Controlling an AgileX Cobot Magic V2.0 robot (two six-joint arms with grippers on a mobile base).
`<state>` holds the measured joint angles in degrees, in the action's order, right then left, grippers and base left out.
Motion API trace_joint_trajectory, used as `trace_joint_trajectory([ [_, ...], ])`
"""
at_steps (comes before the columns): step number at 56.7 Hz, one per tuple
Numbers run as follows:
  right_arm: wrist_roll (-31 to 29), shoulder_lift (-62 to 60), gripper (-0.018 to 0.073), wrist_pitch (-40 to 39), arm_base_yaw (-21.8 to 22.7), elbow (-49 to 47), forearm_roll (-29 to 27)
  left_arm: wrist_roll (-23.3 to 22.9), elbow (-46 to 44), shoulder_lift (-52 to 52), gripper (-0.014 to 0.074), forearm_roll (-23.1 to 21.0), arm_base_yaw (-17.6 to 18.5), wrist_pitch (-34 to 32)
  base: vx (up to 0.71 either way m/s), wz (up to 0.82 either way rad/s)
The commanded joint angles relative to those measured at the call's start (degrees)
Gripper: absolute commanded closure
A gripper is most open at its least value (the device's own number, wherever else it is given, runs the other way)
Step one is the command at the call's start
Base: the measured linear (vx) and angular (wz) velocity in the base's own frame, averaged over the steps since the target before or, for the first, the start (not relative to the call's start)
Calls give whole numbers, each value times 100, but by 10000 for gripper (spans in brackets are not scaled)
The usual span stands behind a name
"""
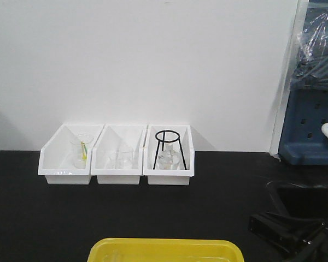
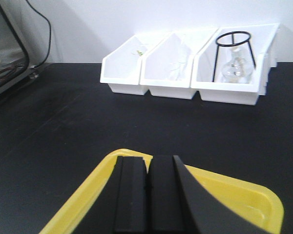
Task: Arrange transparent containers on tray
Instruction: 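Open the right gripper and lift both grippers away from the tray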
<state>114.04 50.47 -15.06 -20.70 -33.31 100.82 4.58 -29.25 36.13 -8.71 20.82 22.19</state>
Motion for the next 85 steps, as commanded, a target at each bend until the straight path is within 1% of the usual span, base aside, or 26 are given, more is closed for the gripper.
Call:
trace_joint_trajectory([
  [1, -93, -210, 572, 204, 9, -55, 195, 9, -104, -178, 604, -41, 31, -495, 0, 0],
  [6, -93, -258, 571, 204, 9, -38, 195, 9, -104, -220, 604, -40, 31, -418, 0, 0],
  [44, -93, -238, 571, 203, 9, -38, 195, 9, -104, -295, 603, -34, 31, -433, 0, 0],
  [46, -93, -238, 571, 203, 9, -38, 195, 30, -92, -382, 603, 45, 0, -414, 0, 0],
  [51, -93, -238, 571, 203, 9, -38, 195, 127, 154, -783, 603, 316, -333, -432, 0, 0],
  [56, -93, -238, 571, 203, 9, -38, 195, 121, 707, -1387, 603, 500, -773, -464, 0, 0],
  [59, -93, -238, 571, 203, 9, -38, 195, 121, 1139, -1829, 603, 534, -1012, -464, 0, 0],
  [65, -93, -238, 571, 203, 9, -38, 195, 121, 2008, -2717, 603, 521, -1307, -511, 0, 0],
  [70, -93, -238, 571, 203, 9, -38, 195, 117, 2568, -3338, 603, 521, -1436, -552, 0, 0],
  [73, -93, -238, 571, 203, 9, -38, 195, 117, 2917, -3695, 603, 521, -1464, -692, 0, 0],
  [75, -93, -238, 571, 203, 9, -38, 195, 115, 3138, -3881, 603, 521, -1465, -857, 0, 0],
  [77, -93, -227, 571, 203, 9, -38, 195, 101, 3329, -3855, 603, 505, -1471, -1156, 0, 0],
  [80, -93, -240, 571, 203, 9, -38, 195, 127, 3276, -3815, 603, 550, -1471, -911, 0, 0],
  [85, -93, -234, 571, 203, 9, -38, 195, 117, 3256, -3813, 603, 563, -1471, -890, 0, 0],
])
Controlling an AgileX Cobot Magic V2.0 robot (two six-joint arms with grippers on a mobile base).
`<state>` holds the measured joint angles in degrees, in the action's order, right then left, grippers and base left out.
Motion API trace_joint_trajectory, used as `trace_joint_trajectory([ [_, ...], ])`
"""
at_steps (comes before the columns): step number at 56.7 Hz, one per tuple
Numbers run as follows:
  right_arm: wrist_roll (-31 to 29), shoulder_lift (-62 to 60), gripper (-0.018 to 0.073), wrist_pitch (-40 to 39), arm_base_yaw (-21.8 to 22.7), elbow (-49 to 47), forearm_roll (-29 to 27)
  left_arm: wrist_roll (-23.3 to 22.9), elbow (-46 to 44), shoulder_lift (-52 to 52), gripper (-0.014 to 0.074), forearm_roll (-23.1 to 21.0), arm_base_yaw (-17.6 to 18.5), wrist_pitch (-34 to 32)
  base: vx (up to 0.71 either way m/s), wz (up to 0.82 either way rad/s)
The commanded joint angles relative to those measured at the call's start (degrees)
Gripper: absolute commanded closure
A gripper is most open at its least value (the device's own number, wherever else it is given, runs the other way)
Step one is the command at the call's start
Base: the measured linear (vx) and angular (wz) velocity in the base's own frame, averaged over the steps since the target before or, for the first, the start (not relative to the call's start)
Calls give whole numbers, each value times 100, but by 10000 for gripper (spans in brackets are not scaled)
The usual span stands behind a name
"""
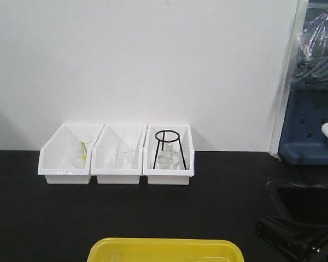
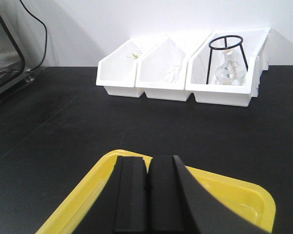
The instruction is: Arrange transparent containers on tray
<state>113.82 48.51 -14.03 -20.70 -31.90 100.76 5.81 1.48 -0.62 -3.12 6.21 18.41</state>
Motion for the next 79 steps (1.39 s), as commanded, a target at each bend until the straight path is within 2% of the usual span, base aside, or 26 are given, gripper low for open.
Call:
trace_joint_trajectory([
  [1, -71, -38, 571, 100, 9, -179, 200, -6, 183, -138, 603, 4, -10, -512, 0, 0],
  [46, -63, -28, 571, 100, 9, -179, 195, -6, 183, -138, 603, 4, -10, -419, 0, 0],
  [52, 11, -2, 571, 83, 9, -179, 55, -6, 183, -138, 603, 4, -10, -419, 0, 0],
  [56, -167, 17, 571, 153, 9, -179, -172, -6, 183, -138, 603, 4, -10, -419, 0, 0],
  [60, -806, 45, 571, 282, 9, -179, -862, -6, 183, -138, 603, 4, -10, -419, 0, 0],
  [62, -1330, 78, 571, 353, 9, -179, -1389, -6, 183, -138, 603, 4, -10, -419, 0, 0],
  [64, -2096, 77, 571, 441, 9, -179, -2017, -6, 183, -138, 603, 4, -10, -419, 0, 0],
  [65, -2381, 77, 571, 473, 9, -179, -2435, -6, 183, -138, 603, 4, -10, -419, 0, 0],
  [66, -2990, 77, 571, 555, 9, -179, -2881, -6, 183, -138, 603, 4, -10, -419, 0, 0],
  [69, -4182, 77, 571, 725, 9, -179, -4078, -6, 183, -138, 603, 4, -10, -419, 0, 0],
  [73, -6254, 77, 571, 1115, 9, -179, -6193, -6, 183, -138, 603, 4, -10, -419, 0, 0],
  [75, -7006, 77, 571, 1288, 9, -179, -6959, -6, 183, -138, 603, 4, -10, -419, 0, 0],
  [77, -8096, 77, 571, 1606, 9, -179, -8031, -6, 183, -138, 603, 4, -10, -419, 0, 0],
  [79, -8802, 28, 571, 1836, 9, -179, -8663, -6, 183, -138, 603, 4, -10, -419, 0, 0],
])
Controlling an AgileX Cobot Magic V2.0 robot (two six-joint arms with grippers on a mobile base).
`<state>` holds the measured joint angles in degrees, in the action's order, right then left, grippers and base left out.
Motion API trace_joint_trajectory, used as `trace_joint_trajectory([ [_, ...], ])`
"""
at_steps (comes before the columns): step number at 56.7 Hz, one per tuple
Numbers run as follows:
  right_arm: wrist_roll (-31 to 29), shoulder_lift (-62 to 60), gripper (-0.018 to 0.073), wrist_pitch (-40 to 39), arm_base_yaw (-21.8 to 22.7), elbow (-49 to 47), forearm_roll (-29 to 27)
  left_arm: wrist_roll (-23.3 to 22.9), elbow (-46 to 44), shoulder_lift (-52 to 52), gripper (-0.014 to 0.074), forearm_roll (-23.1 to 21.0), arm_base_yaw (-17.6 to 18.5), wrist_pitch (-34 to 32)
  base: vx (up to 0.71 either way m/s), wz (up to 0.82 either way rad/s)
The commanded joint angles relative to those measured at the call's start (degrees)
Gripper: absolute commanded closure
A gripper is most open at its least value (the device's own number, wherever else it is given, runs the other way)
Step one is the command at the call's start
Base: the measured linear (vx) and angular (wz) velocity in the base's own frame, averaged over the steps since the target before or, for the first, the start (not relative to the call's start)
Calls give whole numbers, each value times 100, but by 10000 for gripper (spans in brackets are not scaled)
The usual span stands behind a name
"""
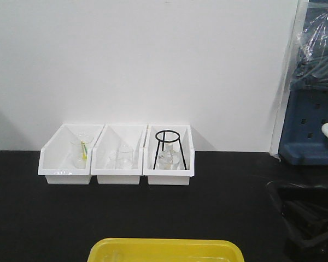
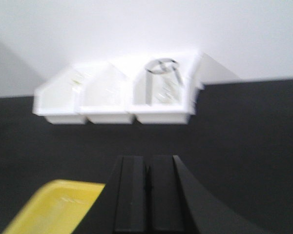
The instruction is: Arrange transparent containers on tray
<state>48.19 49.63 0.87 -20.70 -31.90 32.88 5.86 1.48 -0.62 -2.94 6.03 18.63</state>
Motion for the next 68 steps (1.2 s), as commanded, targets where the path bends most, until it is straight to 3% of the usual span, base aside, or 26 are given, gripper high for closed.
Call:
trace_joint_trajectory([
  [1, -2742, -145, 571, 521, 9, -179, -2294, -11, 183, -138, 603, -13, 8, -441, 0, 0],
  [6, -4611, -600, 571, 947, 15, -63, -3634, -11, 183, -138, 603, -13, 8, -441, 0, 0],
  [10, -5450, -1117, 571, 620, 70, 319, -4091, -11, 183, -138, 603, -13, 8, -441, 0, 0],
  [12, -5573, -1390, 571, 383, 170, 579, -4226, -11, 183, -138, 603, -13, 8, -441, 0, 0],
  [22, -5497, -2759, 571, -487, 1093, 2050, -4214, -11, 183, -138, 603, -13, 8, -441, 0, 0],
  [29, -5497, -3608, 571, -546, 1732, 2833, -3779, -11, 183, -138, 603, -13, 8, -441, 0, 0],
  [38, -5378, -4578, 571, -287, 2205, 3432, -3386, -11, 183, -138, 603, -13, 8, -441, 0, 0],
  [45, -5383, -5088, 571, 18, 2295, 3415, -3391, -11, 183, -138, 603, -13, 8, -446, 0, 0],
  [68, -5383, -5050, 571, -41, 2289, 3415, -3385, -11, 183, -138, 603, -13, 8, -441, 0, 0],
])
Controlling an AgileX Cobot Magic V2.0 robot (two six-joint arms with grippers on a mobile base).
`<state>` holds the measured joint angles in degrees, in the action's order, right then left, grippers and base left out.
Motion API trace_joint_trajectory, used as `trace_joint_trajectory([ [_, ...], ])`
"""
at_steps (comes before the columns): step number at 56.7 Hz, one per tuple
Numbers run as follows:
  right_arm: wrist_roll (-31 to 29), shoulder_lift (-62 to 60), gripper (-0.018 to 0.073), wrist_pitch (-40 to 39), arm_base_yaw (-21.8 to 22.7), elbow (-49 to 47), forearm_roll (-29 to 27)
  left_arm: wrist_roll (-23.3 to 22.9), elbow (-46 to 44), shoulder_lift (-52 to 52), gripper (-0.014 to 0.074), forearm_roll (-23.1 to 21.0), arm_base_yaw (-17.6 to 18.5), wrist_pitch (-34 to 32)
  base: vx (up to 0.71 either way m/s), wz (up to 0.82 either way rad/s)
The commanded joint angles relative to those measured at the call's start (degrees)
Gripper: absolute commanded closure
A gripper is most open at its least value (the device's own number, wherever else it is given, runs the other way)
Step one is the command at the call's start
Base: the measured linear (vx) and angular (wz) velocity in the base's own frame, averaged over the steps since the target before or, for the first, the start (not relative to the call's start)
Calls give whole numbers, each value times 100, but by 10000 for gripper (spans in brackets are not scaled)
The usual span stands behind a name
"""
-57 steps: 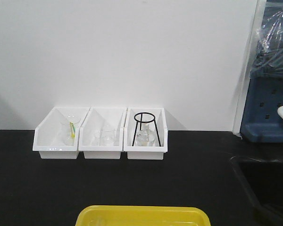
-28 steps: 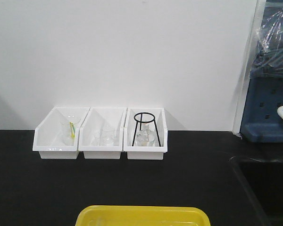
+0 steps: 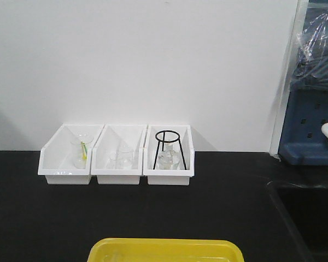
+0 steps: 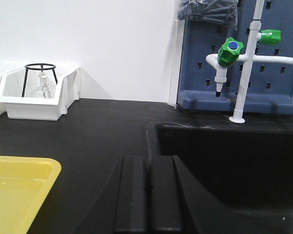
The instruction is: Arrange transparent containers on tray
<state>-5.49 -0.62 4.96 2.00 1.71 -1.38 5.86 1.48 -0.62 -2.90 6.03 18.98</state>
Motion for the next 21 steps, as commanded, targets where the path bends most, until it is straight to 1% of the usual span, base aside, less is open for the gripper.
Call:
trace_joint_trajectory([
  [1, -15, -26, 571, -450, 18, 54, 41, -11, 183, -138, 603, -17, 8, -476, 0, 0],
  [21, -15, -26, 571, -450, 18, 54, 41, -11, 183, -138, 603, -17, 8, -476, 0, 0],
])
